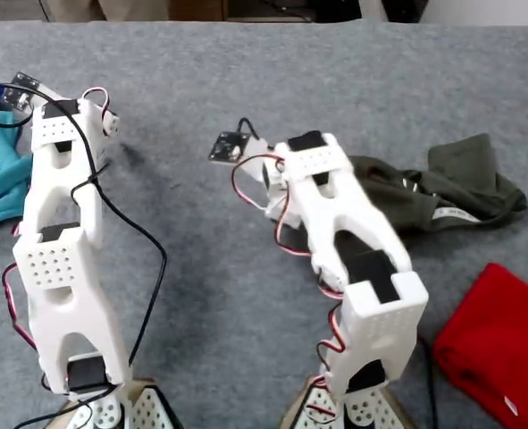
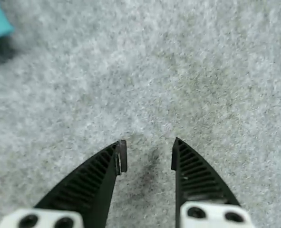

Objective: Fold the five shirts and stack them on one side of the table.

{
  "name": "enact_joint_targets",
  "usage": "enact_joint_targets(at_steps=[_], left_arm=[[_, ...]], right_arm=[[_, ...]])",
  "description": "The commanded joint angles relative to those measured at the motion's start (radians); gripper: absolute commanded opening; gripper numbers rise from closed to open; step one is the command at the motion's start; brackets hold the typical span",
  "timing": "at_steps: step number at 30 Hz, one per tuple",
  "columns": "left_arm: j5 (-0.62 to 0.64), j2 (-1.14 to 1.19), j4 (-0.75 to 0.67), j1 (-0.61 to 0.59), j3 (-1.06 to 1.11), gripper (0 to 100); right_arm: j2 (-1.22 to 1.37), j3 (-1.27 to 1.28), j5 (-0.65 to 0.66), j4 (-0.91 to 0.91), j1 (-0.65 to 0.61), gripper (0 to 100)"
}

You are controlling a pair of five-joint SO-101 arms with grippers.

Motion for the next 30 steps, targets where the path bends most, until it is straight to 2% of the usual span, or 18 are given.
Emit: enact_joint_targets(at_steps=[1, 18, 30], left_arm=[[0.005, -0.012, -0.017, -0.002, -0.051, 17], [0.005, -0.01, -0.02, 0.0, -0.051, 17], [0.005, -0.01, -0.021, 0.0, -0.051, 17]], right_arm=[[0.008, -0.005, 0.015, -0.032, 0.054, 18.4], [-0.139, -0.016, 0.025, 0.175, 0.068, 18.4], [-0.071, 0.004, 0.025, 0.055, 0.01, 18.5]])
